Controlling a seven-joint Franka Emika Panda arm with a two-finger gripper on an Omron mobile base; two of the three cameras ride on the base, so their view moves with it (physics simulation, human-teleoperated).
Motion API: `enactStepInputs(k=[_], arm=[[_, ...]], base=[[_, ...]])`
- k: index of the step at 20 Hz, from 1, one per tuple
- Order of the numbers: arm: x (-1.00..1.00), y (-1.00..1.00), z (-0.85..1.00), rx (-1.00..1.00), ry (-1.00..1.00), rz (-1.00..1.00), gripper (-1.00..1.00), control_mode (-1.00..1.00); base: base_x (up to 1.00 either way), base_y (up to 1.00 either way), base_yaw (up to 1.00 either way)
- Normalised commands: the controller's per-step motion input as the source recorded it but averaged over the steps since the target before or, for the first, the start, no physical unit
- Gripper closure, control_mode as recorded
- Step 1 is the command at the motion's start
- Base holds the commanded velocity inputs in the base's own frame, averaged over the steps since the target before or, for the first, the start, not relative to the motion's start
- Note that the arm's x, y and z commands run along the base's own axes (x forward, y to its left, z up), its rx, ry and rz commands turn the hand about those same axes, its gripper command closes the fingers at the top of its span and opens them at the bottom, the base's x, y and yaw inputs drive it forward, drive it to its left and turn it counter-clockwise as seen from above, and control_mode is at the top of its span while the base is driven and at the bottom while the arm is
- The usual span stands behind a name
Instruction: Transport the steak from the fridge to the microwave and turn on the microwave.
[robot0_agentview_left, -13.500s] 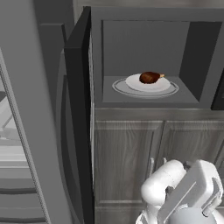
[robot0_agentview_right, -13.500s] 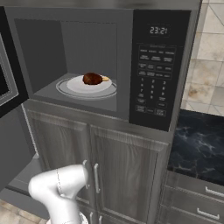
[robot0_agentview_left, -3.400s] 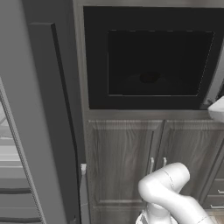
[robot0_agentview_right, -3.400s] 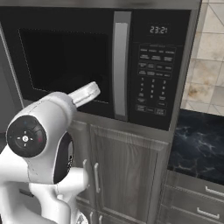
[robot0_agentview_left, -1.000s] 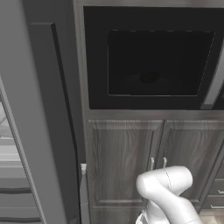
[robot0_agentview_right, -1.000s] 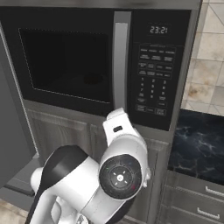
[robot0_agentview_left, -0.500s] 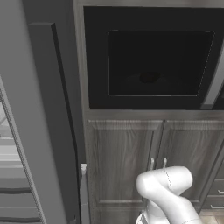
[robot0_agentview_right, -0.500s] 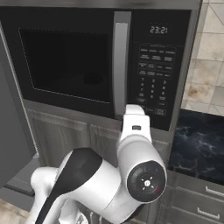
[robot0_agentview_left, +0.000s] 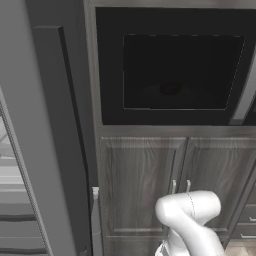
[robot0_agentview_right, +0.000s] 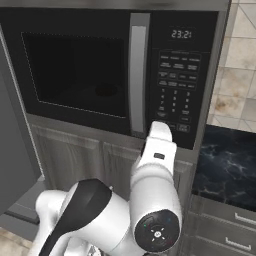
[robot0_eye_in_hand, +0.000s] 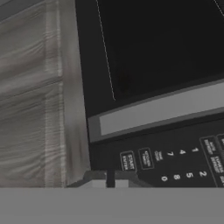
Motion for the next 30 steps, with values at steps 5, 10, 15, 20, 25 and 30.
enactStepInputs(k=[5, 10, 15, 20, 25, 30], arm=[[0.21, 0.18, 0.00, 0.05, -0.08, -0.13, 1.00, -1.00], [0.28, 0.08, 0.04, 0.06, -0.02, -0.08, 1.00, -1.00], [0.45, 0.00, 0.05, 0.08, 0.00, -0.07, 1.00, -1.00], [0.43, 0.00, 0.11, 0.11, 0.00, -0.04, 1.00, -1.00], [0.36, -0.08, 0.04, 0.12, 0.01, -0.04, 1.00, -1.00], [0.20, -0.25, 0.00, 0.11, 0.05, -0.07, 1.00, -1.00]], base=[[0.00, 0.00, 0.00], [0.00, 0.00, 0.00], [0.00, 0.00, 0.00], [0.00, 0.00, 0.00], [0.00, 0.00, 0.00], [0.00, 0.00, 0.00]])
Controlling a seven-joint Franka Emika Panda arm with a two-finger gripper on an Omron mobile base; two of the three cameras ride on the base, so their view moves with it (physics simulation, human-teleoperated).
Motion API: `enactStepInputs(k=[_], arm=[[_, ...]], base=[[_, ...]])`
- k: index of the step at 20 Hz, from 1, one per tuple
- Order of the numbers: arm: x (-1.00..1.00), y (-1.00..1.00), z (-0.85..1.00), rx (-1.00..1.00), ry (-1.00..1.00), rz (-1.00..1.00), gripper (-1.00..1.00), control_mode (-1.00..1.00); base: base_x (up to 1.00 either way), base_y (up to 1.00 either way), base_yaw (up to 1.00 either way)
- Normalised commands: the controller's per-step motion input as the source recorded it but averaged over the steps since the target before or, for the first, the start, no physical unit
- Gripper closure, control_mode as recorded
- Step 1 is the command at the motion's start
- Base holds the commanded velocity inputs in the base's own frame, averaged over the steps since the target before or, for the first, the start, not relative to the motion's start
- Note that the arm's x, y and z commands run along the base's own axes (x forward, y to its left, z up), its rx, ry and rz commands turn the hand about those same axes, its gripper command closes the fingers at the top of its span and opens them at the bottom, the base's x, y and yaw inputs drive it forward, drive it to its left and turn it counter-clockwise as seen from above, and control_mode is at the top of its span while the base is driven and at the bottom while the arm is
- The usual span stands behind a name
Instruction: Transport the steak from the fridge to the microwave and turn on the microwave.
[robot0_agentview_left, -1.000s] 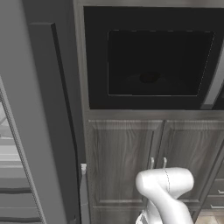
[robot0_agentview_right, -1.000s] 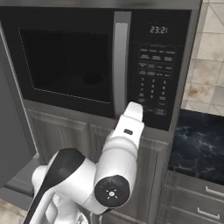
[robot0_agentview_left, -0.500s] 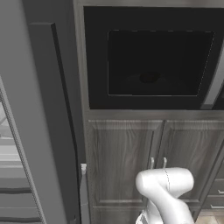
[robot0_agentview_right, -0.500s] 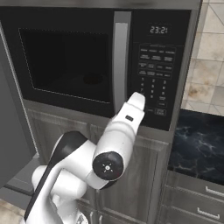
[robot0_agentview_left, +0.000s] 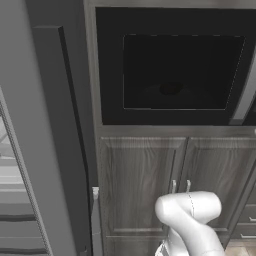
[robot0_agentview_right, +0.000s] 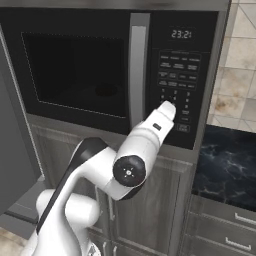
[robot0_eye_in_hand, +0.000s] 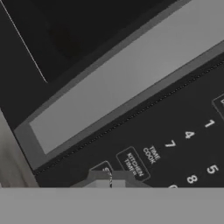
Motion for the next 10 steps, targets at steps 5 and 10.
enactStepInputs(k=[5, 10], arm=[[0.13, -0.07, 0.00, 0.06, 0.00, -0.05, 1.00, -1.00], [0.01, 0.00, -0.18, 0.01, 0.00, -0.01, 1.00, -1.00]], base=[[0.00, 0.00, 0.00], [0.00, 0.00, 0.00]])
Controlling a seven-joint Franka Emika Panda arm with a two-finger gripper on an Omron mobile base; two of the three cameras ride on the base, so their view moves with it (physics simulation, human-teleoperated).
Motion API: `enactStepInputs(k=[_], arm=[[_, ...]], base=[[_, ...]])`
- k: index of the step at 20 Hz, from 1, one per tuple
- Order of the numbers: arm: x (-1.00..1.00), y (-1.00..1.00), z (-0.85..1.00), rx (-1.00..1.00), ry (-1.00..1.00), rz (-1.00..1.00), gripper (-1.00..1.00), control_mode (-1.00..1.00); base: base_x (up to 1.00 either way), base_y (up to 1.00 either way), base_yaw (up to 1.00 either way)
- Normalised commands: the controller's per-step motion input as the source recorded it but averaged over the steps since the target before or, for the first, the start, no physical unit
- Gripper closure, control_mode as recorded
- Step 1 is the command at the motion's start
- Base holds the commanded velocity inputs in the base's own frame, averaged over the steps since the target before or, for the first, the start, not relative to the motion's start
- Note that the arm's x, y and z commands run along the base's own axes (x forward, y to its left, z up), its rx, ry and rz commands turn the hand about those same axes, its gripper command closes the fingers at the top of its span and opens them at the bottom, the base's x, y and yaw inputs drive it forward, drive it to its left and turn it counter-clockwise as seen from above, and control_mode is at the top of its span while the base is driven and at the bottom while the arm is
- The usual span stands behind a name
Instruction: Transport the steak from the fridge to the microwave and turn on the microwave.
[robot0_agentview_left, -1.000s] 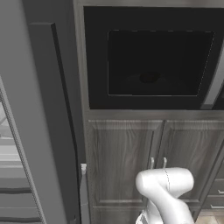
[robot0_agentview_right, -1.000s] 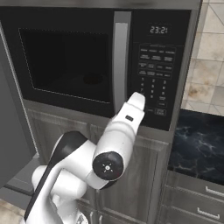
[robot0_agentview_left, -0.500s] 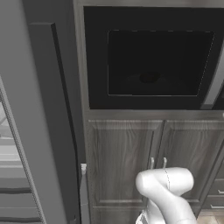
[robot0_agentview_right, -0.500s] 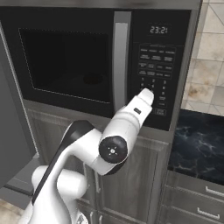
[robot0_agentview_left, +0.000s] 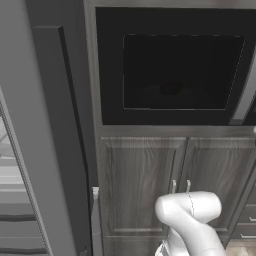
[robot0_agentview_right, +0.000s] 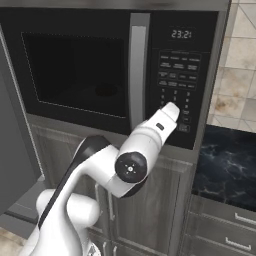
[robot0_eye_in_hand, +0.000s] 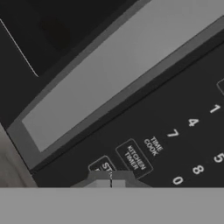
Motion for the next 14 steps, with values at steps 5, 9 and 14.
enactStepInputs(k=[5, 9, 14], arm=[[0.05, 0.00, -0.16, 0.02, 0.00, 0.00, 1.00, -1.00], [0.27, 0.00, -0.02, 0.05, 0.00, 0.00, 1.00, -1.00], [0.18, -0.12, -0.16, 0.05, 0.00, 0.00, 1.00, -1.00]], base=[[0.00, 0.00, 0.00], [0.00, 0.00, 0.00], [0.00, 0.00, 0.00]])
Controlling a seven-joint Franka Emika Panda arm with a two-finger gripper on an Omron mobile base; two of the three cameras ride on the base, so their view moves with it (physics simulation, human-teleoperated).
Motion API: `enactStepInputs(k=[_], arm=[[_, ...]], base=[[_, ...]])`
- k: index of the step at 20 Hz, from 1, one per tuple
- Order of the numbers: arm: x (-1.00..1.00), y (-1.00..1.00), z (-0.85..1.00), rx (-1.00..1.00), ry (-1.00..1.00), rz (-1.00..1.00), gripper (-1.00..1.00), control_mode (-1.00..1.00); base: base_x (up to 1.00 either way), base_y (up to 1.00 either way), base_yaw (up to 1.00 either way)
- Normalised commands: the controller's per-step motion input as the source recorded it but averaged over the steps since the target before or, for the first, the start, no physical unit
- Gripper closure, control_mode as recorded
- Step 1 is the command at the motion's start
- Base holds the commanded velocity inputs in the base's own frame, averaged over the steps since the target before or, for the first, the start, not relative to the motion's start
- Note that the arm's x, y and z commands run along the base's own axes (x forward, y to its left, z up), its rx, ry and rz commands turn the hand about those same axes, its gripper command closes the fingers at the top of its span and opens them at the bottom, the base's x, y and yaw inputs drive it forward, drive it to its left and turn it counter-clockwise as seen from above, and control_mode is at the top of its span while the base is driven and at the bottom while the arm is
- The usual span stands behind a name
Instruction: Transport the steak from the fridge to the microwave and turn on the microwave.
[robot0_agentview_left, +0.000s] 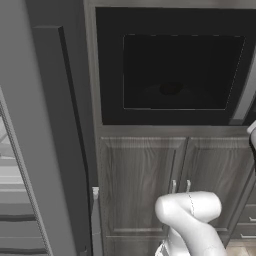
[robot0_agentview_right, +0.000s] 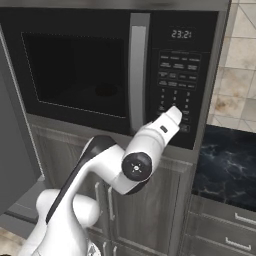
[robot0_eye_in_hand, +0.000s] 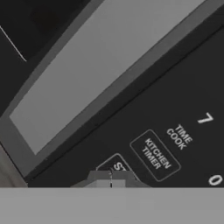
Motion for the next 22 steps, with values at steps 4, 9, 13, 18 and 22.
enactStepInputs(k=[4, 9, 13, 18, 22], arm=[[0.09, -0.24, -0.24, 0.05, -0.03, 0.00, 1.00, -1.00], [0.26, -0.14, -0.05, 0.06, -0.05, 0.00, 1.00, -1.00], [0.41, -0.03, 0.00, 0.07, -0.10, 0.00, 1.00, -1.00], [0.69, -0.07, 0.02, 0.07, -0.07, 0.00, 1.00, -1.00], [1.00, 0.00, 0.24, 0.01, 0.00, 0.00, 1.00, -1.00]], base=[[0.00, 0.00, 0.00], [0.00, 0.00, 0.00], [0.00, 0.00, 0.00], [0.00, 0.00, 0.00], [0.00, 0.00, 0.00]])
